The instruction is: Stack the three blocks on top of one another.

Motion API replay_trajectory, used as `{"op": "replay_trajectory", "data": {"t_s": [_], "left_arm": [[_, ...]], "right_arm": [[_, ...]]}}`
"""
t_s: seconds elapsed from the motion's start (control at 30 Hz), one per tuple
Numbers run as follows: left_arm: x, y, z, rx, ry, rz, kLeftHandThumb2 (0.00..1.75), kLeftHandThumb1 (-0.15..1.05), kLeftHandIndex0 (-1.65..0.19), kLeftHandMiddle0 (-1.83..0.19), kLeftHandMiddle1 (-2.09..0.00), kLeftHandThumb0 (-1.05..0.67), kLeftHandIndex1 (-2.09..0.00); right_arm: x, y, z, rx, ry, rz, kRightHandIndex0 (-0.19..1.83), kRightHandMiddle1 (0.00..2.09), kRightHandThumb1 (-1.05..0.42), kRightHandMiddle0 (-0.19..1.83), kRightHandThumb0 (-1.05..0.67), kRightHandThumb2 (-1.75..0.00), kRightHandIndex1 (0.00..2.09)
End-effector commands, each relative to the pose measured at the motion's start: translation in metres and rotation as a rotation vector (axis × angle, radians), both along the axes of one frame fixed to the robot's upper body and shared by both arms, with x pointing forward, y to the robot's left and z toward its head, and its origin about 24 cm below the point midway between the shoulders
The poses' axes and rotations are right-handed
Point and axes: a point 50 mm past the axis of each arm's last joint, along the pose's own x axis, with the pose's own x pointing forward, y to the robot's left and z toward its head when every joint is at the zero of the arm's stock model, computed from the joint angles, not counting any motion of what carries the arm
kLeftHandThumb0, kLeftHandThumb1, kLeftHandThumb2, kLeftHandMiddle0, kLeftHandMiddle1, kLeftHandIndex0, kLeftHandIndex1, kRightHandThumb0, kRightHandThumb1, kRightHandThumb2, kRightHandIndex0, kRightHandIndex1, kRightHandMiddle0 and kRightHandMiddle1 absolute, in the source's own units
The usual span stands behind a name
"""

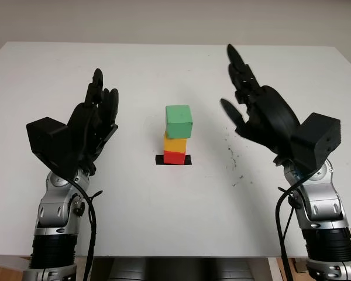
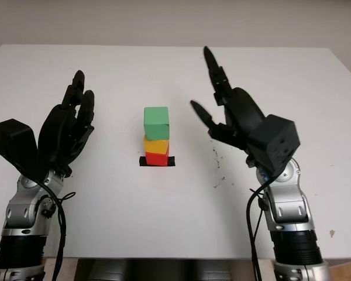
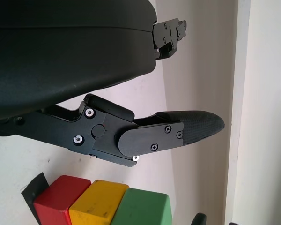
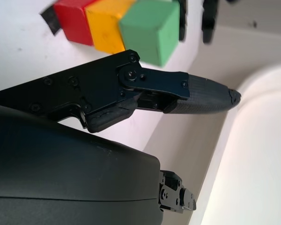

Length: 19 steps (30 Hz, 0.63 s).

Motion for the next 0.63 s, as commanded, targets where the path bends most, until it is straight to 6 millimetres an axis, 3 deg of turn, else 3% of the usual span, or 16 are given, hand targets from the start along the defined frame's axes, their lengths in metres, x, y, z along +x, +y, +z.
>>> {"op": "replay_trajectory", "data": {"t_s": [0.0,0.27,0.6], "left_arm": [[0.002,0.002,0.004,0.004,-0.021,-0.008,0.56,1.05,0.19,0.19,0.00,-0.73,0.00],[0.002,0.003,-0.004,0.007,-0.037,-0.013,0.57,1.05,0.19,0.19,0.00,-0.73,0.00],[0.000,0.003,-0.005,0.008,-0.036,0.007,0.58,1.05,0.19,0.19,0.00,-0.75,0.00]], "right_arm": [[0.005,0.000,0.003,0.051,0.012,-0.021,-0.19,0.00,-1.05,-0.19,-0.90,-0.71,0.00],[0.016,-0.004,-0.013,0.197,0.152,-0.034,-0.19,0.00,-1.05,-0.19,-0.83,-0.73,0.00],[0.019,-0.003,-0.019,0.231,0.232,-0.023,-0.19,0.00,-1.05,-0.19,-0.79,-0.70,0.00]]}}
